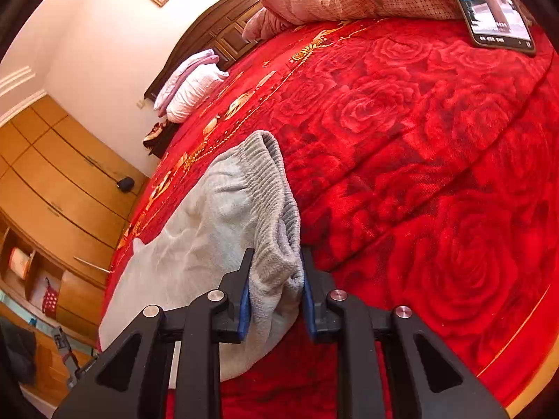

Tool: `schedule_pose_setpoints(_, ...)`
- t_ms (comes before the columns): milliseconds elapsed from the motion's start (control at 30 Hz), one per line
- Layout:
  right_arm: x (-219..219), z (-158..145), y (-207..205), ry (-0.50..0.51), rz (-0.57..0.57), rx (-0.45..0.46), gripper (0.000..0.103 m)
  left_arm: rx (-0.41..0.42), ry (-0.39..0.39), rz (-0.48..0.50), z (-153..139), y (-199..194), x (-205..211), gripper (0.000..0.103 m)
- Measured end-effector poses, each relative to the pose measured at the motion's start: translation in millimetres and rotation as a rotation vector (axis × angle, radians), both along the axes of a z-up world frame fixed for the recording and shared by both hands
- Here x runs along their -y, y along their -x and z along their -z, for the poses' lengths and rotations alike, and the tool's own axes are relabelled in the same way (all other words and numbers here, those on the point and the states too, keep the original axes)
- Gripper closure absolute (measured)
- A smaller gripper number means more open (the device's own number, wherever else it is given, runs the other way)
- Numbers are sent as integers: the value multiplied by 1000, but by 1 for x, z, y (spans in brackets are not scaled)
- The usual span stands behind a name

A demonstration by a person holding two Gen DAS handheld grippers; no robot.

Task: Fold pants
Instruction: 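Grasp the sweatpants waistband end with the right tool and lift it, then fold the held waistband end over the pants with the right tool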

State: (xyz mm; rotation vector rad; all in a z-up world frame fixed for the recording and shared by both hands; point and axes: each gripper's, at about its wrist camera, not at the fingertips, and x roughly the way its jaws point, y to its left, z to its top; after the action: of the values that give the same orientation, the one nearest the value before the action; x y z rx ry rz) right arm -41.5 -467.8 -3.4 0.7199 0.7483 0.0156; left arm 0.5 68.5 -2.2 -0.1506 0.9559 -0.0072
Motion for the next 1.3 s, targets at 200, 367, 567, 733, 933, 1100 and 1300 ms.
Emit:
schedule_pose_setpoints(200, -12, -18, 1, 74, -2, 2, 84, -1, 1, 0, 1, 0, 1, 0)
schedule_pose_setpoints(367, -34, -57, 5, 204, -52, 60, 84, -2, 8, -1, 0, 0, 0, 0)
schedule_pose_setpoints(567, -80, -103, 0, 341, -185, 128, 84, -9, 56, -49, -13, 8, -14, 1)
schedule_pose_setpoints(733, -124, -121, -8, 354, -308, 172, 84, 11, 83, -104, -31, 19, -36, 1)
schedule_pose_setpoints(933, -187, -134, -24, 353, -467, 206, 84, 0, 27, -142, -47, 32, -59, 1)
schedule_pose_setpoints(1100, -243, -139, -36, 361, -583, 216, 84, -21, 46, -176, -44, 45, -79, 1)
schedule_pose_setpoints(1300, -295, -139, -46, 341, -685, 223, 84, -24, 51, -195, -39, 60, -97, 1)
